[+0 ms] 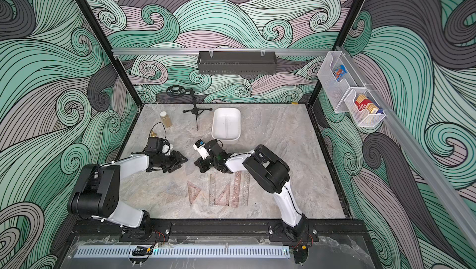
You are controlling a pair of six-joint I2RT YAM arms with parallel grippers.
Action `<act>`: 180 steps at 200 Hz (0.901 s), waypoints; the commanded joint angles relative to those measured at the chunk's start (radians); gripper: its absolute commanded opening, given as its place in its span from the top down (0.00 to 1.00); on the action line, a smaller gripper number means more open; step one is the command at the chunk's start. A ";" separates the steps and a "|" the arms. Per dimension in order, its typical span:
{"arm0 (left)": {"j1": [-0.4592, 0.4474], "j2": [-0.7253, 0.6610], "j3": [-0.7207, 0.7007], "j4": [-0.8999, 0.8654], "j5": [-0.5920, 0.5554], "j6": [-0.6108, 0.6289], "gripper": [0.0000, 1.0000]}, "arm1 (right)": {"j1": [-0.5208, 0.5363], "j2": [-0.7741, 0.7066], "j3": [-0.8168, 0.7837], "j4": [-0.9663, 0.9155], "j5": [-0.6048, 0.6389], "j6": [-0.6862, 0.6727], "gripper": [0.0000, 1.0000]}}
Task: Put the scattered rulers into the storage box
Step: Pick up the ruler from the center of the board.
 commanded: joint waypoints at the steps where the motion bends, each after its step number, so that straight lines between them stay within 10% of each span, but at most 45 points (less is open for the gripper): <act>1: 0.006 0.006 -0.013 -0.018 -0.035 -0.011 0.42 | -0.001 0.017 0.044 0.029 -0.027 0.009 1.00; 180: 0.001 0.085 -0.051 0.037 -0.042 -0.038 0.38 | -0.019 0.088 -0.030 0.037 -0.024 0.010 1.00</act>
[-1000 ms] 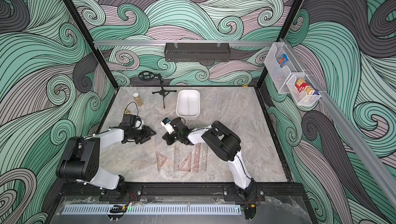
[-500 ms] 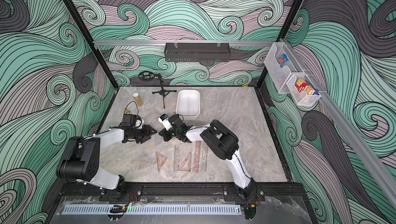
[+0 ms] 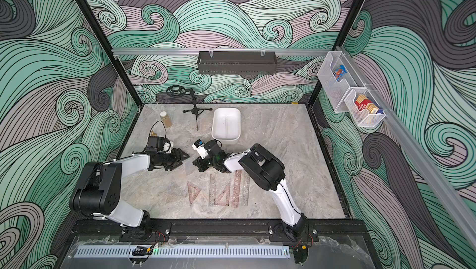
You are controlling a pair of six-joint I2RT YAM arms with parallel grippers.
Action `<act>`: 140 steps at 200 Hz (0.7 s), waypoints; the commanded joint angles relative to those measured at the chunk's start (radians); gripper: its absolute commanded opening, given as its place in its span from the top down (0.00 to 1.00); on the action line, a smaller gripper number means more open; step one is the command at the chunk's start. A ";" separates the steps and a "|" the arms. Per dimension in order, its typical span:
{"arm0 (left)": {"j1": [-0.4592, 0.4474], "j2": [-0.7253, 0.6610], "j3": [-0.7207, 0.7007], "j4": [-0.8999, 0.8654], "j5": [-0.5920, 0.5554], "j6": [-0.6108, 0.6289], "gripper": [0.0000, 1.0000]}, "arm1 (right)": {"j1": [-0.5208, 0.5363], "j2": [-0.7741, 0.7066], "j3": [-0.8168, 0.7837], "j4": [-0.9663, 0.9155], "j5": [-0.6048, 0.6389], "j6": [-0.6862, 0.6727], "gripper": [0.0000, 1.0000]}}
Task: Put the scattered rulers into the storage box
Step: Pick up the ruler from the center of the board.
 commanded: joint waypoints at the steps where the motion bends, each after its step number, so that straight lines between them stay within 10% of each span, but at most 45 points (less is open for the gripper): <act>1: -0.001 0.051 -0.052 -0.065 -0.064 -0.008 0.38 | -0.008 0.010 -0.043 -0.041 0.006 0.003 1.00; 140: -0.030 0.080 -0.110 -0.005 -0.064 -0.045 0.39 | -0.012 0.026 -0.082 -0.021 0.006 0.004 1.00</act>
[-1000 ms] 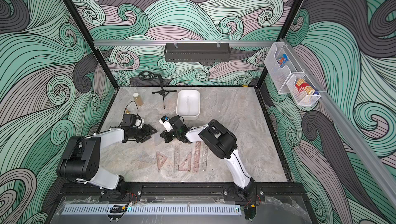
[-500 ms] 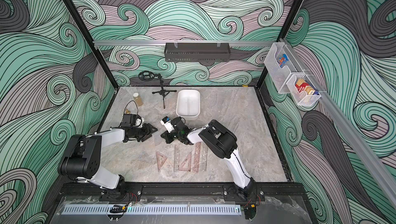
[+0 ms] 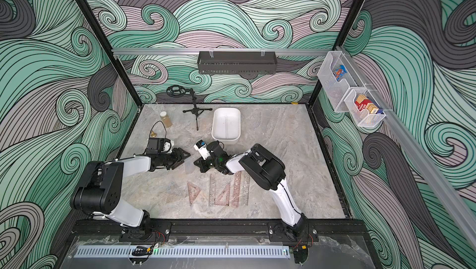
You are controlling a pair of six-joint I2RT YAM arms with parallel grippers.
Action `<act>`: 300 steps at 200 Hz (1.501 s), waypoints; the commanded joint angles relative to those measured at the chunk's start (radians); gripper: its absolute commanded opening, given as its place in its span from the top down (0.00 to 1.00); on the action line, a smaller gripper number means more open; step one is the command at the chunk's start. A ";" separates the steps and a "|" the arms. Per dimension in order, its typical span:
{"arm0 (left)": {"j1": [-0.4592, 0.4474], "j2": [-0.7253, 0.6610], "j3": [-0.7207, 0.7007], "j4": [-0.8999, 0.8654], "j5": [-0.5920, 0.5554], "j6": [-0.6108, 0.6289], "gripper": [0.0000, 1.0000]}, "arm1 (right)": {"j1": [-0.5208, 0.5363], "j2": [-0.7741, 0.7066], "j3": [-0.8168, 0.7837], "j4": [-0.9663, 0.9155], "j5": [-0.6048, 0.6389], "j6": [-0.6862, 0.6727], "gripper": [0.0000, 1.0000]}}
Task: Put the scattered rulers into the storage box
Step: Pick up the ruler from the center of the board.
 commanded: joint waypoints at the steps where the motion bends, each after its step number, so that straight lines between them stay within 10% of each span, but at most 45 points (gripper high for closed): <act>1: -0.016 0.070 -0.064 -0.126 -0.075 -0.012 0.39 | -0.005 0.028 -0.030 -0.103 0.013 0.004 1.00; 51: -0.054 0.101 -0.093 -0.062 -0.037 -0.041 0.48 | -0.008 0.049 -0.020 -0.103 0.003 0.009 1.00; 123: -0.056 0.065 -0.068 -0.094 -0.038 -0.012 1.00 | -0.025 -0.027 -0.035 -0.102 -0.024 0.018 1.00; 160: -0.055 0.008 -0.010 -0.065 0.081 0.008 1.00 | -0.072 -0.197 -0.068 -0.089 -0.108 0.095 0.97; 222: -0.063 -0.106 0.010 0.371 0.432 -0.220 1.00 | -0.203 -0.266 -0.206 0.453 -0.467 0.634 0.52; 300: -0.087 -0.122 -0.050 0.712 0.479 -0.422 1.00 | -0.219 -0.177 -0.232 0.776 -0.540 0.911 0.48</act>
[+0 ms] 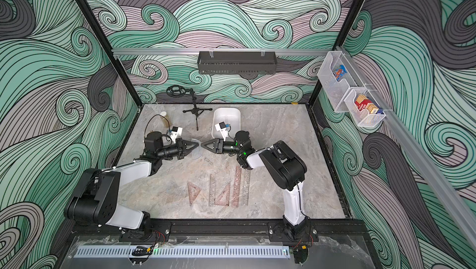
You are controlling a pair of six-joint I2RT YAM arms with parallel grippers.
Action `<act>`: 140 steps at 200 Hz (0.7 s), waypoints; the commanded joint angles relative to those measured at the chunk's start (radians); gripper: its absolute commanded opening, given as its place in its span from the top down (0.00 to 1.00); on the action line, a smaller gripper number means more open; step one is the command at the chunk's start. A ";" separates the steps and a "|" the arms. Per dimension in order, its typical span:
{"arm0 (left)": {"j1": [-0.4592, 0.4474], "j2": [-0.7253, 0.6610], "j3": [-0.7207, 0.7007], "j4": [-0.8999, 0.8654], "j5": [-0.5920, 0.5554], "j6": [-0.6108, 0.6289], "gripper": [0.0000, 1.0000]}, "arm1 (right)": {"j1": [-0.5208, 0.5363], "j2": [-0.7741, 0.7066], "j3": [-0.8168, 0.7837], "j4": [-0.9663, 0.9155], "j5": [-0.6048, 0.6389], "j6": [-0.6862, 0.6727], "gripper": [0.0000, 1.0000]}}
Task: Put the scattered rulers into the storage box
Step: Pick up the ruler from the center of the board.
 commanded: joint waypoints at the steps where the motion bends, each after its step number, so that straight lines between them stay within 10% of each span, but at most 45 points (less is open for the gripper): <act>1: -0.011 -0.019 0.001 0.137 0.054 -0.060 1.00 | 0.011 0.011 -0.009 0.085 -0.056 0.076 0.48; 53: -0.012 -0.033 -0.007 0.164 0.052 -0.067 1.00 | -0.013 -0.031 -0.025 -0.143 -0.019 -0.092 0.49; 140: -0.030 -0.028 -0.029 0.180 0.040 -0.059 1.00 | 0.007 -0.012 -0.013 0.068 -0.038 0.072 0.64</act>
